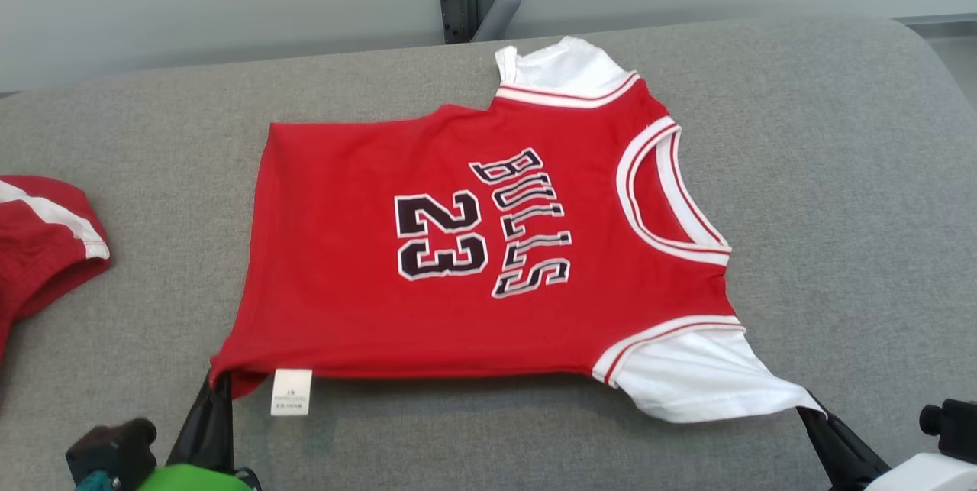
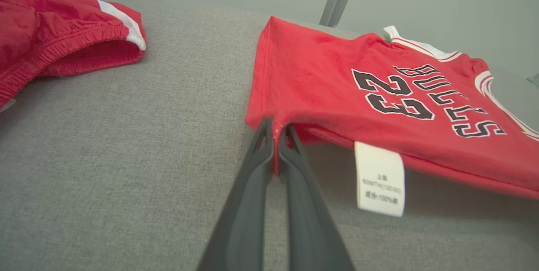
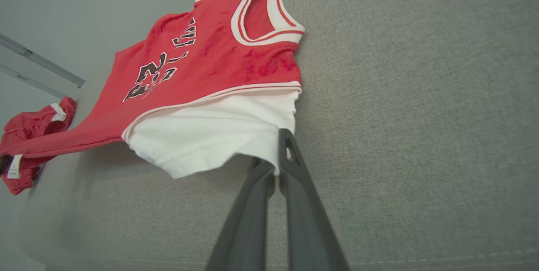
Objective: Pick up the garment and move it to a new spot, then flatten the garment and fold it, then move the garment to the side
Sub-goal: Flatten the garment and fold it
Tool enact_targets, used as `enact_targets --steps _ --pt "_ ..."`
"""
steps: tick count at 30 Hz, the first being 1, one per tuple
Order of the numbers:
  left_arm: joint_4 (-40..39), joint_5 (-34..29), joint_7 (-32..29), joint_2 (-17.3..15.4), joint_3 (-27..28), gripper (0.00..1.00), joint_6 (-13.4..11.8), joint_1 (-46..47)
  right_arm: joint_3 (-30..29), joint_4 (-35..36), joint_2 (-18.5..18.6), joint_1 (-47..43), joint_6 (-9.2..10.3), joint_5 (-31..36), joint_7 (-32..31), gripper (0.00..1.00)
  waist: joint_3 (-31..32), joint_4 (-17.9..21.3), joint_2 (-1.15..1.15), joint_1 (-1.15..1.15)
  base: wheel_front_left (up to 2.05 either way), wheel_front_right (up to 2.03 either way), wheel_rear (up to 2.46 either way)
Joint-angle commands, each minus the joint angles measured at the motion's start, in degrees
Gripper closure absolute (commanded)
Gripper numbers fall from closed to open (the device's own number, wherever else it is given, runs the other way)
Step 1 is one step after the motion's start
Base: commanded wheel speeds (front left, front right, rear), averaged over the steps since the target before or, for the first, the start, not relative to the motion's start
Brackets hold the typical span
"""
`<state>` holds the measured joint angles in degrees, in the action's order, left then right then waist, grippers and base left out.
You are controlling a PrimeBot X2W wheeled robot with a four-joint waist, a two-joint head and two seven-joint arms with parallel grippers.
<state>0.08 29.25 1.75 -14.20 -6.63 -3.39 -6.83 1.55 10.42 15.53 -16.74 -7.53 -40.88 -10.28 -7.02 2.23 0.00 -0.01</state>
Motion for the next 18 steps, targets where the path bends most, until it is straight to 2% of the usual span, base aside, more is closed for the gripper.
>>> enact_targets --steps 1,5,9,18 --pt "-1.7 0.46 -0.68 -0.17 0.08 1.0 -0.92 -2.21 -1.31 1.63 -1.07 -1.54 0.08 1.24 -1.7 1.0 1.05 0.56 0.0 0.01 0.0 0.0 0.0" --pt "-5.61 0.39 -2.62 -0.26 -0.13 1.0 -2.59 -6.34 -3.97 5.64 -4.12 -4.56 0.08 4.14 -6.47 1.0 1.42 0.39 0.0 0.01 0.0 0.0 0.0" --pt "-6.93 0.4 -4.09 -0.64 -0.63 1.0 -3.12 -7.58 -4.92 7.26 -5.92 -5.35 0.07 6.01 -9.77 1.0 1.53 -0.07 0.0 0.01 0.0 0.0 0.0" --pt "-7.45 1.59 -8.89 -1.58 -1.97 1.0 -2.59 -4.57 -6.09 7.05 -5.52 -1.18 0.06 6.34 -15.9 1.0 -0.69 -0.76 0.0 0.01 0.0 0.0 0.0"
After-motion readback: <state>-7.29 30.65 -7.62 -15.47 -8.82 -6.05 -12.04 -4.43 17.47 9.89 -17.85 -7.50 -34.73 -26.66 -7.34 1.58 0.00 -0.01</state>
